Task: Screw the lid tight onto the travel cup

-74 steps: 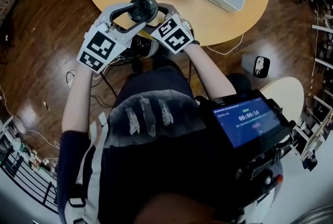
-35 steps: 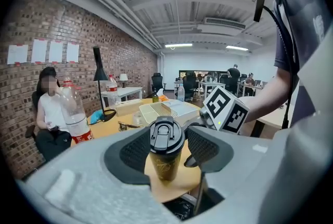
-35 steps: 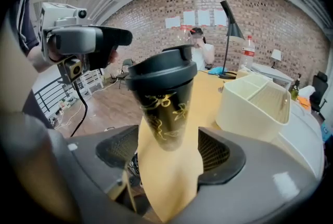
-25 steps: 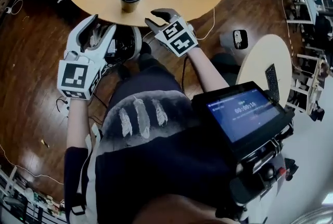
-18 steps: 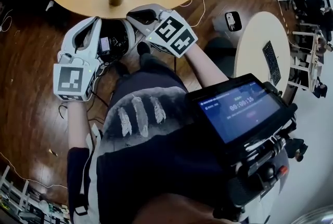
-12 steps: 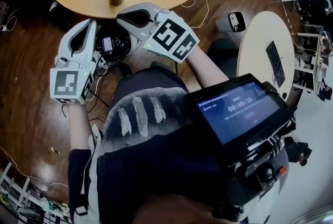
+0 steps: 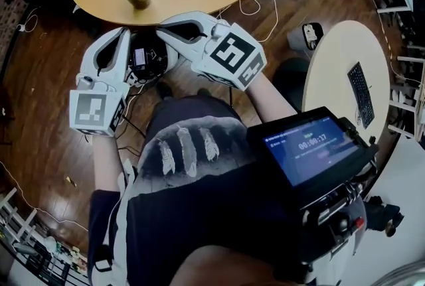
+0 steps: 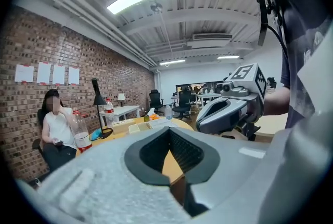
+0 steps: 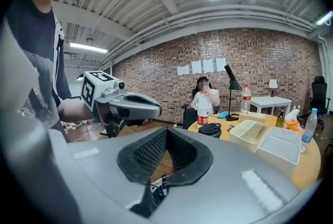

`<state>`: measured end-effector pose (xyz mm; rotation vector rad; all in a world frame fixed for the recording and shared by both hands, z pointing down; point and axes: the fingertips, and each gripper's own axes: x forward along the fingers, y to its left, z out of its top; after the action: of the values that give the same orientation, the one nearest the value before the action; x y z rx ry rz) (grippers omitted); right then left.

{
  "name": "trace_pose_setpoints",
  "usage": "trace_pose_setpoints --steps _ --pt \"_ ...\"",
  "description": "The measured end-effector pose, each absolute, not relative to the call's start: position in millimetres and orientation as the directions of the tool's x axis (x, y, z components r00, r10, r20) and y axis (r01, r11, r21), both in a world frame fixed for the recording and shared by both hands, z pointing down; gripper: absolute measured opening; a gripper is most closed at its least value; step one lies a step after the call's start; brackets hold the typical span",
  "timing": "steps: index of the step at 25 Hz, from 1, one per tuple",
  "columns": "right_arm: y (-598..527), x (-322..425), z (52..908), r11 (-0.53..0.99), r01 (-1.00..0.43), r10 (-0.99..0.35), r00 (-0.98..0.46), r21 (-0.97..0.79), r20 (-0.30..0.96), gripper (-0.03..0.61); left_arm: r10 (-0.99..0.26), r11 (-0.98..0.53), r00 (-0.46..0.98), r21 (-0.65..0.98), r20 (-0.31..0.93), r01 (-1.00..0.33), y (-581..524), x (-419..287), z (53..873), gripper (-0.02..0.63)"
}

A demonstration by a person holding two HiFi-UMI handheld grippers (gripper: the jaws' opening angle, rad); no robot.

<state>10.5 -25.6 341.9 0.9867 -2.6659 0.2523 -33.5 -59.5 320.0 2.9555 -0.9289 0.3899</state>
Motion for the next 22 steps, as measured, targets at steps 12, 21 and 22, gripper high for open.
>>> trace_pose_setpoints --steps 12,21,22 --pt "34 96 348 0.759 -0.635 -0.6 -0.768 -0.143 0.224 0.006 -0.62 -0.783 0.717 -0.201 0.318 -0.589 4 30 316 -0.002" --pt "55 72 350 0.827 -0.491 -0.455 -0.871 -0.275 0.186 0.006 -0.706 -0.698 0.627 -0.18 0.329 -0.693 41 -7 308 0.0" --pt "55 68 347 0.832 -0.483 -0.447 -0.875 -0.272 0.185 0.006 -0.713 -0.689 0.627 -0.148 0.314 -0.709 42 -11 303 0.0"
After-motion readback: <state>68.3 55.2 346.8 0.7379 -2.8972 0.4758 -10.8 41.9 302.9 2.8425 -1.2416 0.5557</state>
